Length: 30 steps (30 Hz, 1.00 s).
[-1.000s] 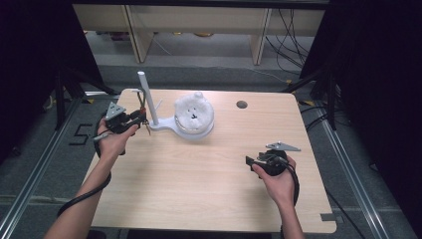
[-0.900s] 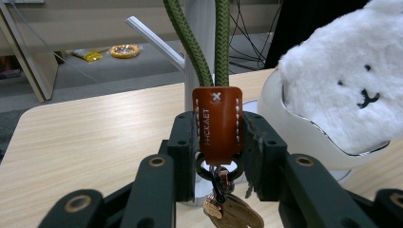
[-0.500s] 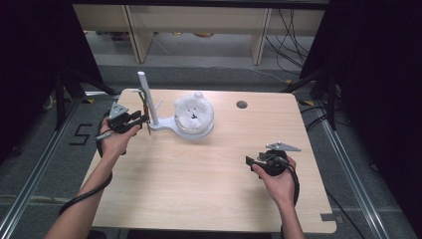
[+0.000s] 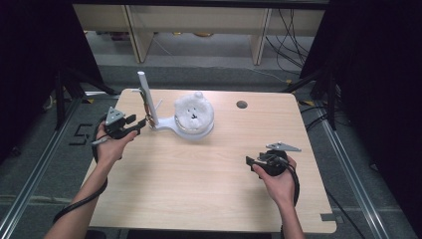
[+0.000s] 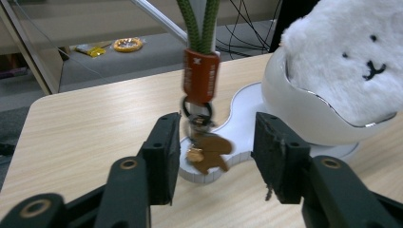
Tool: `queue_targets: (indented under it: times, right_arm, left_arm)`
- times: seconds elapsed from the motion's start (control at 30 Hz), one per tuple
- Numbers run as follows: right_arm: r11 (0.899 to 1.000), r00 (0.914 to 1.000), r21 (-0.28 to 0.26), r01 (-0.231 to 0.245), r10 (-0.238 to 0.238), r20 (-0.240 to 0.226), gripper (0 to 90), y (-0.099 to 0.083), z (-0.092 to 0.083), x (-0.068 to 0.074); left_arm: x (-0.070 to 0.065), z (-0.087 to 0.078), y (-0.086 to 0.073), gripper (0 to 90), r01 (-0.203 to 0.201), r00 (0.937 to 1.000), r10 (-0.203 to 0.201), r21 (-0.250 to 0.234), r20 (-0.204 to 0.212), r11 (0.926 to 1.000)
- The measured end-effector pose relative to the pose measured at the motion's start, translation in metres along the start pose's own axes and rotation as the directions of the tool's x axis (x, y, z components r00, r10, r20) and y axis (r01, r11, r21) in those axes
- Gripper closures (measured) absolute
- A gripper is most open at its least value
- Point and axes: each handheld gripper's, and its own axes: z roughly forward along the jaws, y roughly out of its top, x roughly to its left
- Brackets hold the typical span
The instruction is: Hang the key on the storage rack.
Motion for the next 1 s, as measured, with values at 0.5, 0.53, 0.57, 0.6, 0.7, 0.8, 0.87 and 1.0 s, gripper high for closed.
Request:
queue_targets:
  times: [0.5,0.53,0.57,0.6,0.7,0.8,0.87,1.0]
  right_arm:
    - [1.000,1.0000,0.008,-0.003,0.003,0.008,40.3,-0.001,-0.001,-0.001]
    - [0.999,0.9989,-0.006,0.042,-0.042,0.018,40.3,0.000,0.000,-0.004]
    - [0.999,0.9990,-0.009,0.040,-0.040,0.018,40.3,-0.001,0.001,-0.004]
    - [1.000,1.0000,-0.007,-0.009,0.009,0.000,40.2,-0.002,0.002,-0.001]
    - [1.000,1.0000,0.000,-0.007,0.007,0.003,40.2,-0.002,0.001,-0.001]
    - [1.000,1.0000,0.000,-0.006,0.006,0.003,40.2,-0.003,0.002,-0.001]
    - [1.000,1.0000,0.001,-0.007,0.007,0.004,40.1,-0.003,0.002,-0.001]
    - [1.000,1.0000,0.001,-0.004,0.004,0.001,40.1,-0.003,0.003,-0.001]
  left_arm:
    - [-0.013,-0.035,-0.032,35.1,0.003,1.0000,-0.003,0.005,-0.005,1.0000]
    - [-0.014,-0.038,-0.034,35.1,0.004,1.0000,-0.004,0.010,-0.006,0.9999]
    - [-0.015,-0.040,-0.038,35.1,0.008,1.0000,-0.008,0.003,-0.005,1.0000]
    - [-0.017,-0.043,-0.041,35.1,0.006,1.0000,-0.006,0.007,-0.007,1.0000]
    - [-0.023,-0.049,-0.054,35.2,0.013,0.9999,-0.013,0.005,-0.007,0.9999]
    - [-0.029,-0.053,-0.070,35.3,0.019,0.9998,-0.019,0.012,-0.002,0.9997]
    - [-0.030,-0.054,-0.073,35.3,0.021,0.9998,-0.021,0.018,0.001,0.9996]
    - [-0.033,-0.061,-0.087,35.2,0.034,0.9994,-0.034,0.022,0.000,0.9992]
